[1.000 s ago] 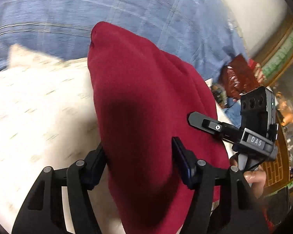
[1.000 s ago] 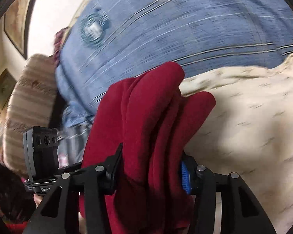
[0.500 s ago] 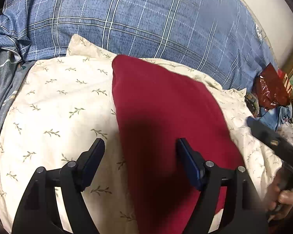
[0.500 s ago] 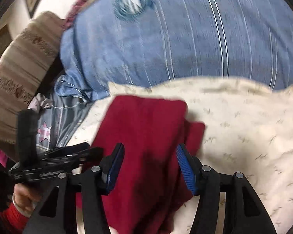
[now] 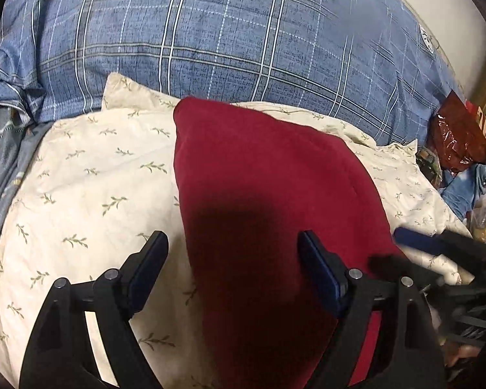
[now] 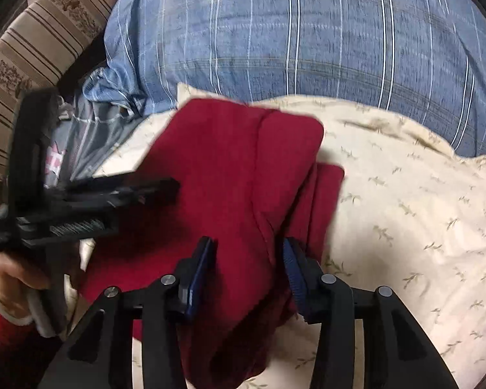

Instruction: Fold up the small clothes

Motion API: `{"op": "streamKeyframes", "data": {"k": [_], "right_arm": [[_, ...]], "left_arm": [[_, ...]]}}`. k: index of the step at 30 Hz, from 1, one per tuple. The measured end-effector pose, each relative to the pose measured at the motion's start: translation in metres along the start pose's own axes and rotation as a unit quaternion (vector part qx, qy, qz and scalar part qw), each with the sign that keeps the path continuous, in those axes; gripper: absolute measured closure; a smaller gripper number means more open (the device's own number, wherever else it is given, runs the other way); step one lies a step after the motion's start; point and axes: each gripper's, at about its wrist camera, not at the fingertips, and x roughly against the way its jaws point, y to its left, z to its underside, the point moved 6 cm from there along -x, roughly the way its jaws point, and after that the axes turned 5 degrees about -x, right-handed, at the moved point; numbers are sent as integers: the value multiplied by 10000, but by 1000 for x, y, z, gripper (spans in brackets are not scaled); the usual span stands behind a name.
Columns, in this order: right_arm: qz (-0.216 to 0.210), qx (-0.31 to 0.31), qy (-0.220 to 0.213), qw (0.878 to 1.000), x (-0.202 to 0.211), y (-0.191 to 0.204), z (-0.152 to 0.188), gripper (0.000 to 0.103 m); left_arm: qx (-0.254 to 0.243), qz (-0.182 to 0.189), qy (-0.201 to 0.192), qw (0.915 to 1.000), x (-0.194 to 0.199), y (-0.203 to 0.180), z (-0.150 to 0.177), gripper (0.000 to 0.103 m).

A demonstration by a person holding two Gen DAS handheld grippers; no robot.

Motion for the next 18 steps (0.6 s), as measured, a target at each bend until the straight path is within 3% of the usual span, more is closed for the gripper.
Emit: {"op": "streamKeyframes", "data": {"k": [5, 10, 14, 18], "right_arm": [[445, 58, -397, 9982, -4, 0, -34, 54], [688, -87, -20, 9976, -58, -17, -37, 54], [381, -370, -54, 9986, -67, -29, -33, 51], [389, -410, 30, 9984, -46, -26, -31, 51]], "left_arm": [[-52, -74, 4, 10000, -3, 0, -1, 18], [-181, -140, 26, 9997, -8, -1, -3, 17], [-215, -151, 67, 9996, -12, -1, -4, 16], [-294, -275, -7, 9992, -8, -1, -3, 15]]}}
